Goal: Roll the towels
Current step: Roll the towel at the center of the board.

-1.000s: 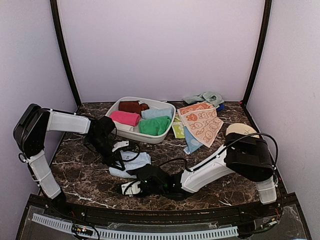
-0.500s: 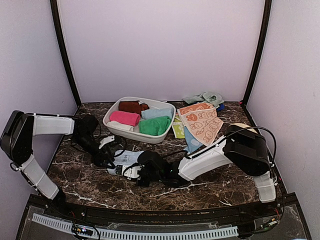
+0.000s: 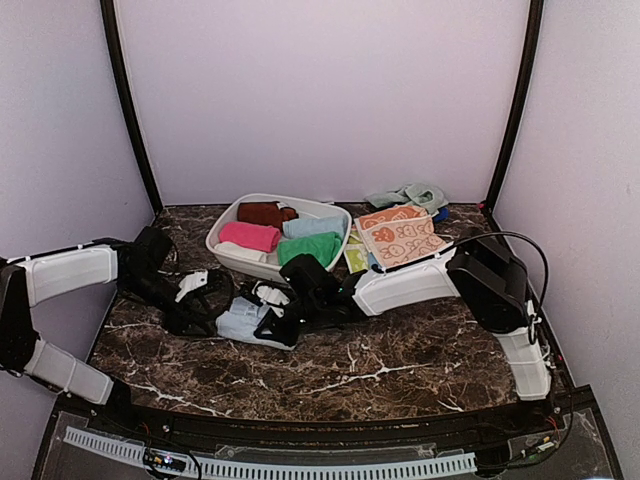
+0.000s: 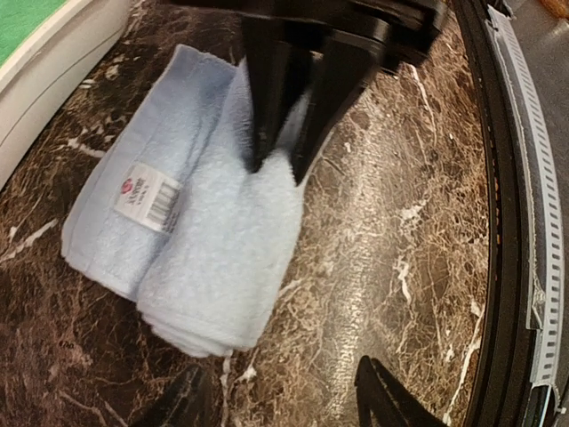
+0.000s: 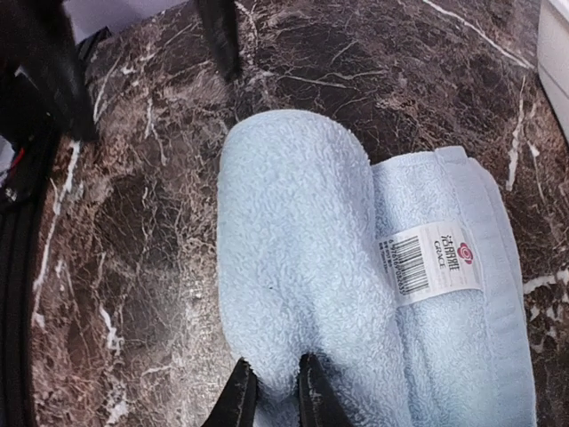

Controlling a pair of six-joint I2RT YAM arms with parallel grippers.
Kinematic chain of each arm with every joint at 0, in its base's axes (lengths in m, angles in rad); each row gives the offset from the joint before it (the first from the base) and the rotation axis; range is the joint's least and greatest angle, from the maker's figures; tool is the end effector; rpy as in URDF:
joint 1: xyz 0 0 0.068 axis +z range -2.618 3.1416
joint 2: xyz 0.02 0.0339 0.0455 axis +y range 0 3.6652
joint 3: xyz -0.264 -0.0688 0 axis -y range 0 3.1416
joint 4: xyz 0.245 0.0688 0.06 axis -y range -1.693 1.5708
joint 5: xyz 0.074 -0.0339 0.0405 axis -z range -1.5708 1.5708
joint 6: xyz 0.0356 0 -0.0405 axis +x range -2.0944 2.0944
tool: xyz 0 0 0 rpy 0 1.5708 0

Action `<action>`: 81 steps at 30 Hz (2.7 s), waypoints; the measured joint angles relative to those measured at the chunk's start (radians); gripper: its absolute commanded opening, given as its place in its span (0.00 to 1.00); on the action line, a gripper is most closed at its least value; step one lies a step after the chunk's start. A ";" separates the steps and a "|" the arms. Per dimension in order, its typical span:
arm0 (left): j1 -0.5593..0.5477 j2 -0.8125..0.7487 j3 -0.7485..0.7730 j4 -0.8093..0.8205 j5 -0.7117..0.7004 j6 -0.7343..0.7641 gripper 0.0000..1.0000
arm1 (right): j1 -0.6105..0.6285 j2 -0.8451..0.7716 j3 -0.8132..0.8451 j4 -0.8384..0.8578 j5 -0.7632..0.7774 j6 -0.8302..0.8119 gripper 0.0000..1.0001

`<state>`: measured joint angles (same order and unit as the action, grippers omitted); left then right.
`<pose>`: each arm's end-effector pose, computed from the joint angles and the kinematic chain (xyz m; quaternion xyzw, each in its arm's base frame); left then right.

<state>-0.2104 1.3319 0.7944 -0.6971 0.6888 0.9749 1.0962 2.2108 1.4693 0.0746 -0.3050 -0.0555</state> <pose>0.2223 -0.0706 0.2003 0.5652 0.7382 -0.2501 0.2703 0.2115 0.4351 0.1373 -0.5398 0.7096 0.3332 0.3066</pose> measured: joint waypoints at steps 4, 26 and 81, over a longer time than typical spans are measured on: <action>-0.111 -0.001 -0.011 0.020 -0.035 0.007 0.57 | -0.049 0.042 0.069 -0.053 -0.153 0.154 0.11; -0.283 0.187 0.010 0.256 -0.163 0.002 0.29 | -0.127 0.170 0.140 0.047 -0.554 0.684 0.11; -0.233 0.496 0.280 -0.120 0.094 0.003 0.00 | -0.174 -0.743 -0.767 0.327 0.041 0.287 1.00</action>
<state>-0.4435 1.8282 1.0748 -0.8173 0.7830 0.9779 0.9222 1.4681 0.7025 0.4019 -0.2642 0.2317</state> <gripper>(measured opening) 0.079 0.994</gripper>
